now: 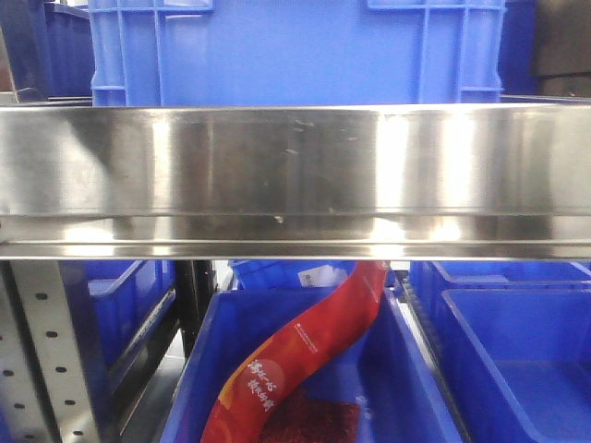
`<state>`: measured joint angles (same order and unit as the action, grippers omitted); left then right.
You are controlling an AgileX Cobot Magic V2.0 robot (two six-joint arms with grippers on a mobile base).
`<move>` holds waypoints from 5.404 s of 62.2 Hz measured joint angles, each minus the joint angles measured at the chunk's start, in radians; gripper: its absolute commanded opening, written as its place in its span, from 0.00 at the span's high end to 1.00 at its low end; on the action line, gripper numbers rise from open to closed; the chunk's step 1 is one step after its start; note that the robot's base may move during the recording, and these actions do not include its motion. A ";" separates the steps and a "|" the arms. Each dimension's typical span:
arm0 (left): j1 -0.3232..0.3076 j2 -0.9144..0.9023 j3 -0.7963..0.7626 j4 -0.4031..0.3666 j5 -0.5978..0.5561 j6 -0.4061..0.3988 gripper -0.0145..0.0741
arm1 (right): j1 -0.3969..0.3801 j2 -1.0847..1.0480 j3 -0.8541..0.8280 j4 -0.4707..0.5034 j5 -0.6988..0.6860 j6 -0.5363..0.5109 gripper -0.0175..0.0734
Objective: Grab PVC pipe and place in blue bin
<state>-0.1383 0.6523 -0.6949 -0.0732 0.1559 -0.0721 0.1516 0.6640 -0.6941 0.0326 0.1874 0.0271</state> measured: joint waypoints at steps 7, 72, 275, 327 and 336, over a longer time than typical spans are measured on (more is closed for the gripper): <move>0.000 0.000 0.000 0.000 0.000 0.000 0.96 | 0.000 0.000 0.000 0.000 0.000 0.000 0.99; 0.000 0.000 0.000 0.000 0.000 0.000 0.96 | 0.000 0.000 0.000 0.000 -0.037 0.000 0.99; -0.347 1.135 -1.162 -0.005 0.448 -0.007 0.88 | 0.388 0.782 -0.632 0.070 0.091 0.000 0.78; -0.347 0.838 -1.080 0.059 0.499 -0.008 0.96 | 0.261 0.526 -0.638 0.008 0.261 0.013 0.99; -0.347 0.742 -0.951 0.059 0.461 -0.008 0.96 | 0.261 0.452 -0.609 -0.016 0.260 0.015 0.99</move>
<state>-0.4855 1.3945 -1.6462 -0.0144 0.6167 -0.0800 0.4127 1.1158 -1.3032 0.0161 0.4476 0.0417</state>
